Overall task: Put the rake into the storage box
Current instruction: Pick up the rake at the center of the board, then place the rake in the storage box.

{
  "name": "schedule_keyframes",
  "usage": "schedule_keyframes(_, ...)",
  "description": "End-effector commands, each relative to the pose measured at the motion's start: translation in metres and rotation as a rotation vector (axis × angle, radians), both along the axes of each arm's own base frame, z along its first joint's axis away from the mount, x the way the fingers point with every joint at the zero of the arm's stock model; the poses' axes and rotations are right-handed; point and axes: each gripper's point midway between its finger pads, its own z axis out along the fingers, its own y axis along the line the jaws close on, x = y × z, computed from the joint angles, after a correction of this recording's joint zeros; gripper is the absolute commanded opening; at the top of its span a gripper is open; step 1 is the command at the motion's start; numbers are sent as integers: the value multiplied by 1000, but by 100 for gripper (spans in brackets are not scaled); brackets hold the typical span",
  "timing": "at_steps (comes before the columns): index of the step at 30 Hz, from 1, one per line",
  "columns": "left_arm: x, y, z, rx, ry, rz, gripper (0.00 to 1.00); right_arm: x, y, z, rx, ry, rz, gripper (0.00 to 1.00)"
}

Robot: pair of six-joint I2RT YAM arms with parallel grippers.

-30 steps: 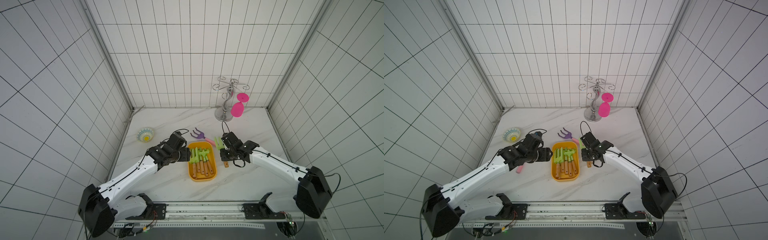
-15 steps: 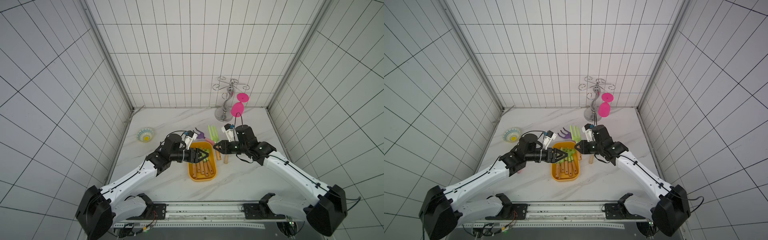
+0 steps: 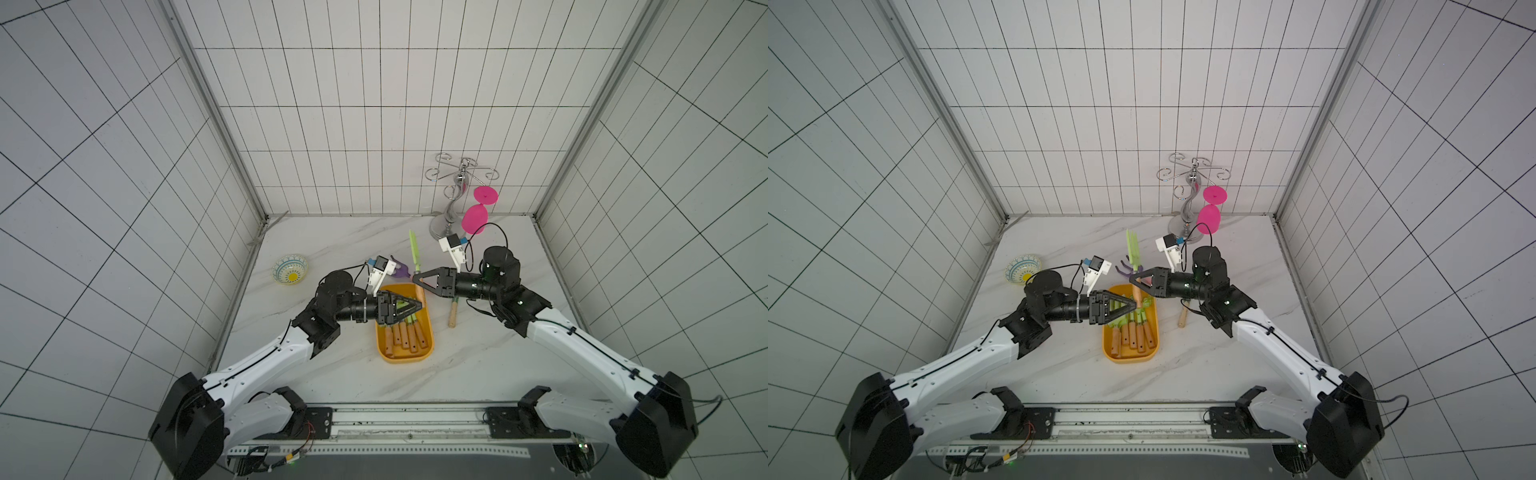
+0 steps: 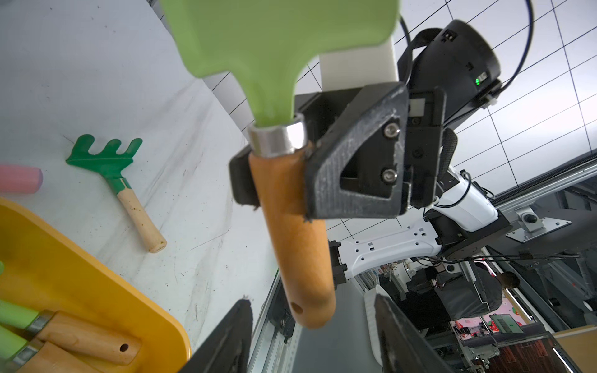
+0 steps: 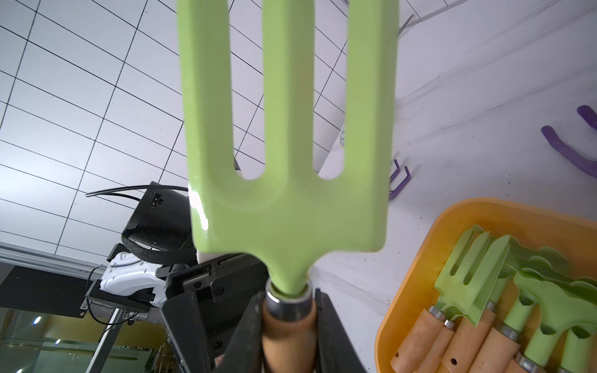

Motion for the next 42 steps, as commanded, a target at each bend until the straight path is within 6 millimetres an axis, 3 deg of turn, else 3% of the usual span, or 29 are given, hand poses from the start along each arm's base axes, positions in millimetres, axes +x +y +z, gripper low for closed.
schedule_keyframes(1, 3, 3, 19, -69, -47, 26, 60, -6, 3, 11, 61, -24, 25, 23)
schedule_keyframes(10, 11, -6, 15, -94, -9, 9, 49, -10, 7, 12, 71, -17, 39, 23)
schedule_keyframes(19, 13, -5, 20, -107, -14, 20, 23, -10, 10, 3, 45, -6, 32, 25)
schedule_keyframes(21, 14, -3, 17, -88, -9, 36, 17, -9, 9, -2, 18, 6, 23, 33)
schedule_keyframes(24, 17, -1, 1, -8, 21, 67, 15, -8, 3, -6, -48, -41, 2, 62)
schedule_keyframes(26, 19, 2, -18, 73, 49, 91, 13, -2, -9, -7, -114, -82, -55, 69)
schedule_keyframes(29, 25, 12, -54, 224, 130, 166, 11, 17, -48, -14, -271, -117, -228, 76)
schedule_keyframes(33, 22, 24, -91, 405, 216, 242, 9, 49, -132, -38, -555, -116, -577, 80)
schedule_keyframes(36, 17, 32, -117, 575, 265, 309, 9, 53, -179, -67, -763, -47, -692, 80)
schedule_keyframes(38, 13, 37, -132, 674, 295, 344, 9, 51, -190, -82, -835, -14, -687, 80)
schedule_keyframes(42, 4, 40, -154, 814, 339, 405, 8, 47, -189, -105, -869, 27, -647, 80)
